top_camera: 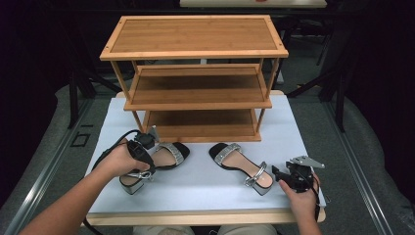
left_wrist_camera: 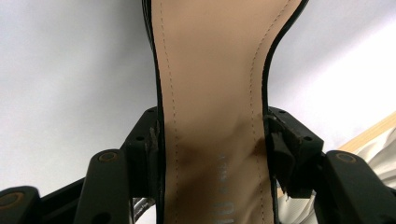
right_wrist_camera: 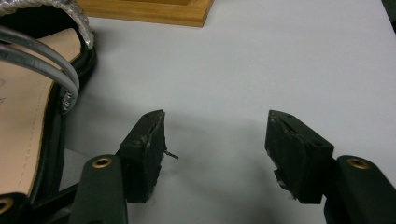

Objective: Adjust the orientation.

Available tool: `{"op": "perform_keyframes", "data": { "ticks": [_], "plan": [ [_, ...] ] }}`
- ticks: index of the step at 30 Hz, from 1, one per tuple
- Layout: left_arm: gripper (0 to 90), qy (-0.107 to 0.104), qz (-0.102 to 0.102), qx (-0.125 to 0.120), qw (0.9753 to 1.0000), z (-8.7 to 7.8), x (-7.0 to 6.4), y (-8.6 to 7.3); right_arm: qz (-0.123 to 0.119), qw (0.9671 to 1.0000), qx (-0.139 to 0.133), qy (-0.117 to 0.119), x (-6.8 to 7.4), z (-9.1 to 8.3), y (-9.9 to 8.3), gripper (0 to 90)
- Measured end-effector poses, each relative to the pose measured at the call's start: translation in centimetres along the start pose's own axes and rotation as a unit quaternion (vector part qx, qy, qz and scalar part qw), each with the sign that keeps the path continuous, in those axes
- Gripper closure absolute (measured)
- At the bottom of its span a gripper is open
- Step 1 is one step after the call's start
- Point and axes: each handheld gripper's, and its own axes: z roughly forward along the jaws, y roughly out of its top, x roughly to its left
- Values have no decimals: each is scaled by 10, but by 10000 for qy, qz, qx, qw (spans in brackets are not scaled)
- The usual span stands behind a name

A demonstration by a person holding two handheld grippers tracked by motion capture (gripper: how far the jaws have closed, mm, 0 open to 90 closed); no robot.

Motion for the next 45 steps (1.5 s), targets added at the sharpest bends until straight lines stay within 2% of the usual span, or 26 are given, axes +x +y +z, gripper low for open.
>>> {"op": "perform_keyframes", "data": {
  "ticks": [3, 4, 5, 7, 11, 12, 14, 15, 17, 19, 23, 25, 30, 31, 32, 33, 35, 36, 37, 38, 39, 41, 42, 43, 44, 45],
  "plan": [
    [429, -20, -98, -204, 9997, -8, 1, 2, -1, 10000, -3, 5, 0, 0, 0, 375],
    [429, -20, -98, -204, 9997, -8, 1, 2, -1, 10000, -3, 5, 0, 0, 0, 375],
    [429, -33, -204, -288, 9994, -10, 2, 6, 7, 10000, 0, 9, 0, 0, 0, 375],
    [429, -43, -202, -303, 9993, -10, 3, 9, 3, 10000, 1, 8, 0, 0, 0, 375],
    [430, -51, -469, -469, 9978, -5, 3, 25, 4, 10000, -2, 4, 1, 1, 0, 375],
    [429, -51, -469, -469, 9978, -5, 3, 25, 4, 10000, -2, 4, 1, 1, 0, 375],
    [429, -35, -648, -522, 9965, 0, 4, 35, 16, 10000, 3, -5, 0, 1, 0, 375],
    [429, -35, -648, -522, 9965, 0, 4, 35, 16, 10000, 3, -5, 0, 1, 0, 375],
    [429, -12, -858, -599, 9945, 5, 6, 46, 42, 10000, 10, 85, -1, 1, 0, 376],
    [429, -9, -953, -620, 9935, 7, 7, 50, 39, 10000, -2, 5, -2, 1, -1, 375],
    [429, 81, -1144, -645, 9913, 13, 10, 61, 58, 10000, -12, 43, -2, 1, -1, 376],
    [429, 77, -1350, -666, 9886, 16, 10, 65, 57, 10000, -12, 29, -2, 1, -1, 376],
    [429, 205, -1257, -647, 9897, 20, 20, 71, 51, 10000, -3, 36, -2, 1, -1, 376],
    [429, 134, -1690, -684, 9832, 22, 16, 72, 38, 10000, 2, 43, -2, 1, -1, 376],
    [429, 108, -1774, -731, 9814, 23, 16, 73, 31, 10000, 1, 38, -2, 1, -1, 376],
    [429, 203, -1688, -762, 9825, 24, 20, 73, 31, 10000, 1, 46, -2, 1, -1, 375],
    [429, 278, -1715, -808, 9815, 26, 20, 74, 36, 10000, -4, 47, -2, 1, -1, 375],
    [429, 168, -1793, -791, 9805, 28, 20, 74, 36, 10000, -3, 50, -2, 1, -1, 376],
    [429, 168, -1793, -791, 9805, 28, 20, 74, 36, 10000, -3, 50, -2, 1, -1, 376],
    [429, 137, -1860, -798, 9792, 30, 20, 74, 40, 10000, -8, 47, -2, 1, -1, 376],
    [429, 34, -1849, -774, 9797, 30, 20, 73, 39, 10000, -5, 41, -2, 1, -1, 375],
    [428, 1, -2050, -877, 9748, 33, 20, 72, 44, 10000, -9, 40, -2, 1, -1, 376],
    [428, -18, -1902, -819, 9783, 33, 23, 71, 41, 10000, -16, 43, -2, 1, -1, 376],
    [428, 30, -1919, -881, 9774, 34, 23, 70, 41, 10000, -16, 43, -2, 1, -1, 376],
    [427, 11, -1884, -894, 9780, 34, 23, 69, 37, 10000, -6, 39, -2, 1, -1, 375],
    [427, 29, -1933, -919, 9768, 35, 23, 68, 34, 10000, -9, 47, -2, 1, -1, 376]
  ]
}}
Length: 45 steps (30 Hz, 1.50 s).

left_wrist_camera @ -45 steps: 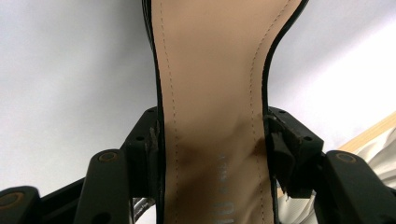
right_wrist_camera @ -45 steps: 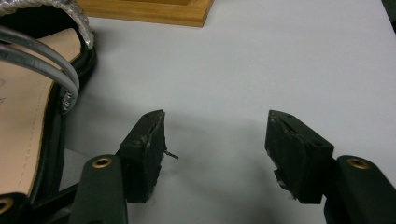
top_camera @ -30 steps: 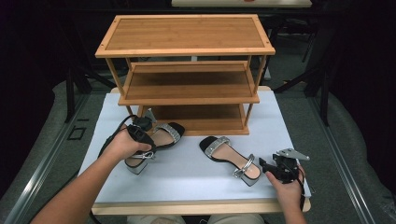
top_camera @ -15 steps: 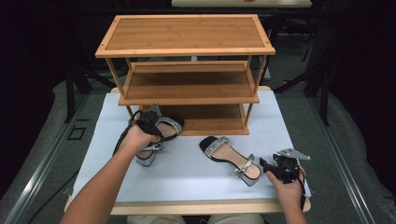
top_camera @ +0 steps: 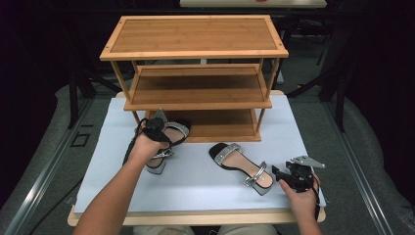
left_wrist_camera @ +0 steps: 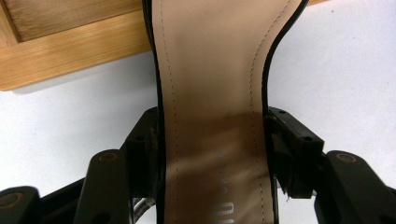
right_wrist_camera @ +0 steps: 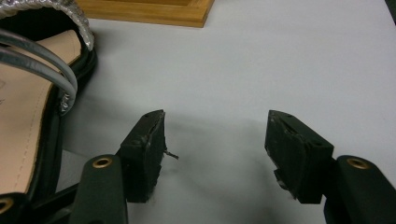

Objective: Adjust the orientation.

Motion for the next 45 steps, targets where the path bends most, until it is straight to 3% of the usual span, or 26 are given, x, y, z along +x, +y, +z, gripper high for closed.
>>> {"op": "perform_keyframes", "data": {
  "ticks": [8, 17, 23, 26, 27, 28, 30, 31, 32, 33, 37, 38, 40, 41, 42, 43, 44, 45],
  "plan": [
    [417, -117, -29, -241, 9996, 2, -1, -8, -10, 10000, 10, 3, 1, 1, 0, 375],
    [351, -277, 48, -384, 9989, -9, 0, -12, 9, 10000, -3, 19, 0, 1, 0, 374],
    [324, -495, 383, -560, 9965, -36, 0, -18, 10, 10000, -6, 20, 1, 1, 0, 373],
    [342, -494, 791, -733, 9929, -56, -1, -29, 16, 10000, -4, 17, 1, 1, -1, 373],
    [343, -671, 950, -919, 9890, -70, 0, -39, 22, 10000, -6, 38, 1, 1, -1, 373],
    [343, -671, 950, -919, 9890, -70, 0, -39, 22, 10000, -6, 38, 1, 1, -1, 373],
    [343, -797, 1134, -1126, 9839, -84, 3, -50, 30, 10000, -8, 35, 1, 1, -1, 373],
    [343, -842, 1261, -1296, 9799, -97, 7, -60, 44, 10000, -9, 27, 2, 1, -1, 373],
    [343, -857, 1322, -1353, 9782, -103, 10, -65, 54, 10000, -11, 32, 2, 1, -1, 373],
    [343, -857, 1322, -1353, 9782, -103, 10, -65, 54, 10000, -11, 32, 2, 1, -1, 373],
    [344, -969, 1457, -1616, 9712, -119, 25, -90, 55, 10000, -51, 33, 3, 0, 0, 373],
    [344, -1006, 1488, -1708, 9688, -121, 33, -100, 48, 9999, -93, 80, 3, -2, 0, 373],
    [343, -1052, 1459, -1769, 9677, -120, 37, -106, 49, 9999, -114, 22, 4, -2, 1, 373],
    [343, -1080, 1470, -1795, 9667, -113, 45, -117, 33, 9998, -134, 119, 5, -2, 1, 373],
    [343, -1080, 1470, -1795, 9667, -113, 45, -117, 33, 9998, -134, 119, 5, -2, 1, 373],
    [343, -1082, 1453, -1806, 9667, -108, 47, -121, 24, 9999, -151, 45, 6, -2, 1, 372],
    [343, -1186, 1446, -1831, 9651, -97, 51, -127, 17, 9999, -164, 30, 6, -3, 1, 372],
    [340, -1186, 1446, -1831, 9651, -97, 51, -127, 17, 9999, -164, 30, 6, -3, 1, 372]
  ]
}}
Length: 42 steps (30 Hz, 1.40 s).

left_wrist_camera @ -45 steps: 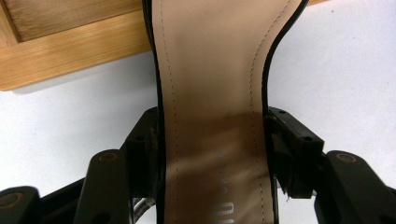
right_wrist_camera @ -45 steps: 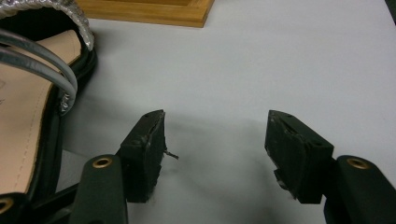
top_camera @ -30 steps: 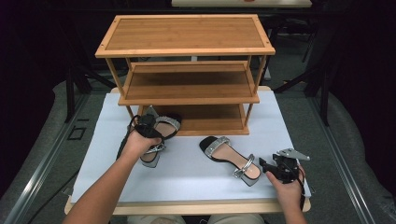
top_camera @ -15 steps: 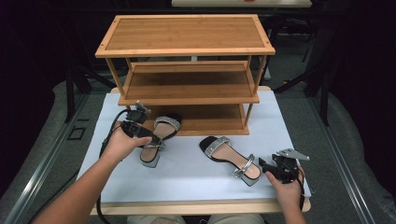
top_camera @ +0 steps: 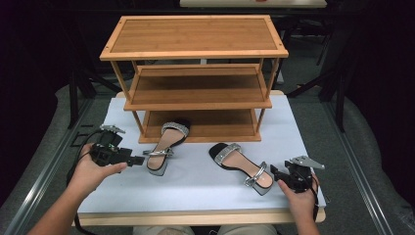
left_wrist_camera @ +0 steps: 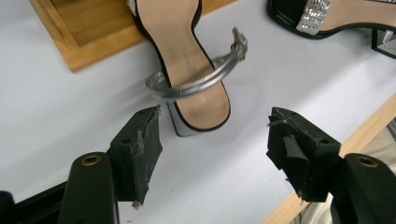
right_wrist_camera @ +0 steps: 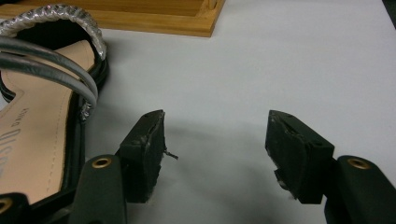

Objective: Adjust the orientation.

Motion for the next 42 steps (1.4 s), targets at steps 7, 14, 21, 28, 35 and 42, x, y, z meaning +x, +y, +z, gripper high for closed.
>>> {"op": "perform_keyframes", "data": {
  "ticks": [7, 14, 21, 28, 35, 42],
  "plan": [
    [334, -42, 50, -96, 9999, 36, 2, -21, 38, 10000, 14, -52, 0, 1, -1, 372],
    [310, 75, 302, -1, 9995, 72, 5, -32, 68, 10000, 59, 1, -1, 2, -2, 372],
    [404, 135, 487, -310, 9982, 92, 7, -38, 36, 10000, 82, -28, -1, 3, -3, 373],
    [383, 154, 600, -463, 9970, 99, 8, -40, 44, 10000, 41, -10, -2, 4, -3, 373],
    [392, 227, 636, -509, 9964, 101, 6, -38, 16, 10000, 50, -42, -1, 4, -2, 375],
    [393, 321, 417, -456, 9976, 108, -4, -19, -8, 10000, -11, -62, -1, 4, -2, 378]
  ]
}}
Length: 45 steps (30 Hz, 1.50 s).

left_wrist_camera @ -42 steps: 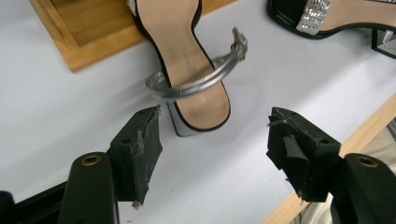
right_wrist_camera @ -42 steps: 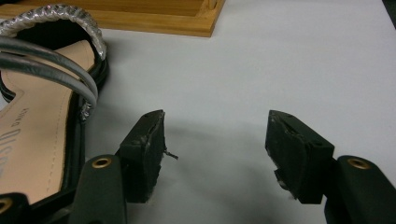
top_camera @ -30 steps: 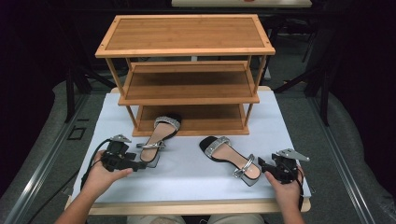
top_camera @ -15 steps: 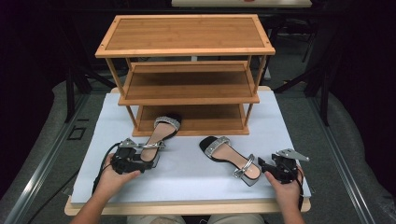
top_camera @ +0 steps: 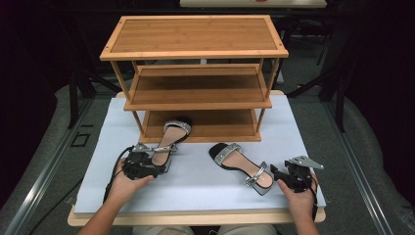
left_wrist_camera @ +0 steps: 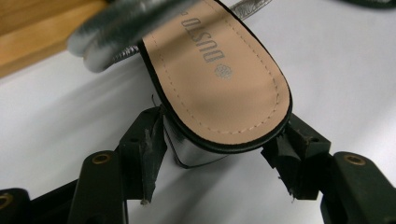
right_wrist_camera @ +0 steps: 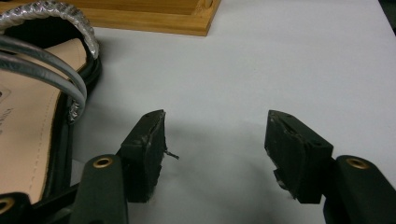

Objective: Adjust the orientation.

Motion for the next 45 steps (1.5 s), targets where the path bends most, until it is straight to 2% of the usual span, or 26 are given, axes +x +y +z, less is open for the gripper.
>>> {"op": "perform_keyframes", "data": {
  "ticks": [6, 7, 8, 9, 14, 17, 21, 25, 32, 33, 39, 45],
  "plan": [
    [399, 58, -331, -35, 9994, 13, -7, 20, -33, 10000, -10, 13, 0, 0, 0, 379],
    [399, 123, -315, -22, 9994, 17, -9, 28, -27, 10000, -55, 14, 0, 0, 0, 379],
    [399, 123, -315, -22, 9994, 17, -9, 28, -27, 10000, -55, 14, 0, 0, 0, 379],
    [399, 179, -389, 34, 9991, 22, -11, 36, -37, 10000, -60, 11, 0, 0, 0, 379],
    [399, 308, -506, 139, 9981, 35, -17, 48, -33, 10000, -53, 13, -1, 0, 0, 380],
    [399, 413, -583, 109, 9974, 42, -20, 58, -43, 10000, -61, -20, -2, 0, 0, 381],
    [399, 352, -762, -3, 9965, 49, -16, 72, -18, 10000, -91, -22, -3, 0, 0, 381],
    [399, 425, -728, 29, 9964, 58, -19, 77, -32, 10000, -88, -21, -3, 0, 1, 382],
    [399, 475, -849, -18, 9953, 67, -22, 87, -19, 9999, -165, 15, -3, 2, 1, 383],
    [399, 512, -930, -18, 9944, 70, -24, 92, -23, 9998, -189, 11, -3, 2, 1, 382],
    [395, 614, -877, 137, 9942, 74, -29, 99, 11, 9999, -169, 20, -4, 1, 2, 383],
    [393, 484, -927, 22, 9945, 74, -25, 94, -67, 9999, -112, 51, -2, 2, 2, 382]
  ]
}}
